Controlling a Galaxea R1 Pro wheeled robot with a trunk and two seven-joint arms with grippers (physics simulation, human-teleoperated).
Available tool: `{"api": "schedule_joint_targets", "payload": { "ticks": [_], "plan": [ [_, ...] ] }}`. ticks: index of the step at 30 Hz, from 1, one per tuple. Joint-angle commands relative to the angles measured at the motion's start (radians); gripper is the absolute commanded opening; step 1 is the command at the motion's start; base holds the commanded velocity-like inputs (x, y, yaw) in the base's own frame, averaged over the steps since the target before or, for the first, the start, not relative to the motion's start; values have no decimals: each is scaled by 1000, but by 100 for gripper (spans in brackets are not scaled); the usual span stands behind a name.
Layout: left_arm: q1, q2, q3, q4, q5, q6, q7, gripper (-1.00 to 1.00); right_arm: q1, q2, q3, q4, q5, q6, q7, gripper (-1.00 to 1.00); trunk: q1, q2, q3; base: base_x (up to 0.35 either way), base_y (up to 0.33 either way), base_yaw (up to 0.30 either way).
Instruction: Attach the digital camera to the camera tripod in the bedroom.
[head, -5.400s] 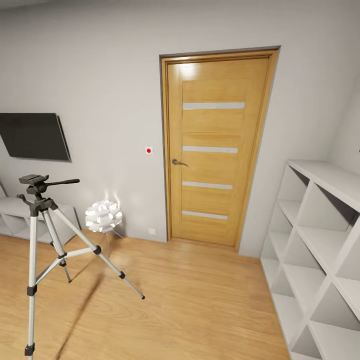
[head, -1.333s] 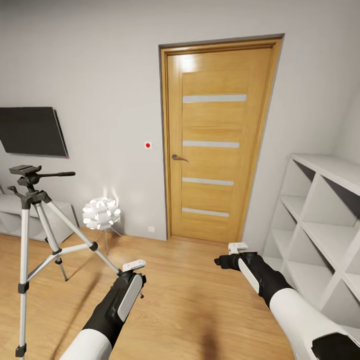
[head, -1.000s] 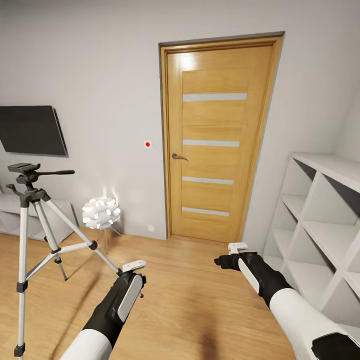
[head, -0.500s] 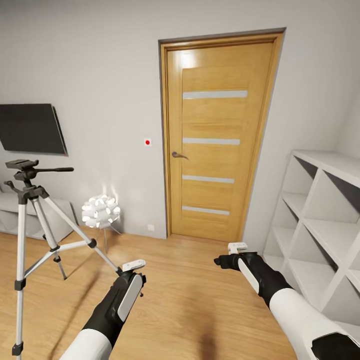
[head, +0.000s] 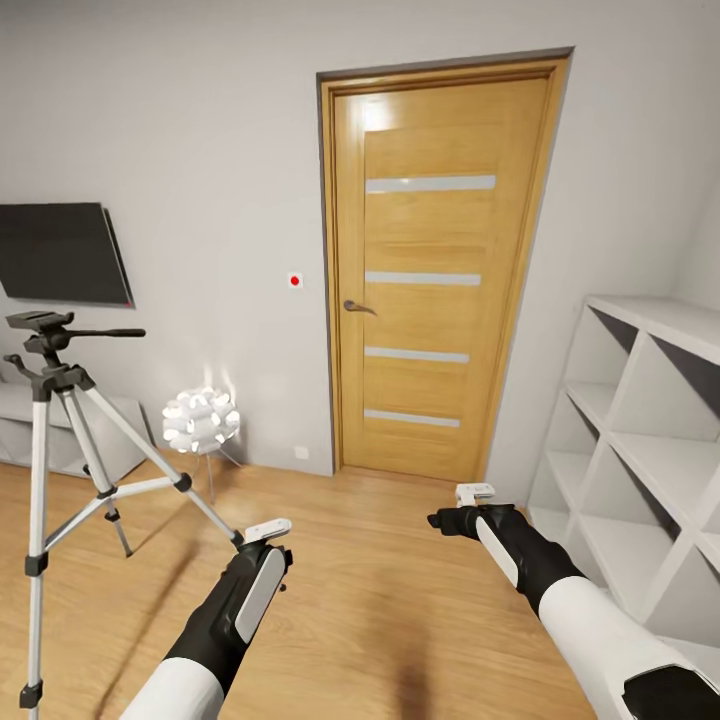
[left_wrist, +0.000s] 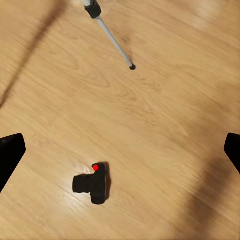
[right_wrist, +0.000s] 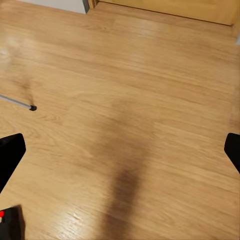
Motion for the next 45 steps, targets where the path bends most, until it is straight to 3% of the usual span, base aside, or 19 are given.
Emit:
{"api": "schedule_joint_targets", "payload": {
  "ticks": [1, 16, 26, 45],
  "plan": [
    [-1, 1, -3, -1, 10, 1, 10, 100, -1, -1, 5, -2, -3, 4, 0, 100, 4, -8, -4, 0, 0, 0],
    [-1, 1, -1, -5, 11, 2, 2, 100, -1, -1, 5, -2, -3, -4, -2, 100, 62, -113, -51, 0, 0, 0],
    [-1, 1, -1, -13, 11, 3, -67, 100, -1, -3, 5, -2, -2, -15, 1, 100, 100, -183, -83, 0, 0, 0],
    [-1, 1, -1, -5, 9, 1, -65, 100, -1, -4, 5, -2, 2, -15, 1, 100, 173, -316, -142, 0, 0, 0]
  ]
}}
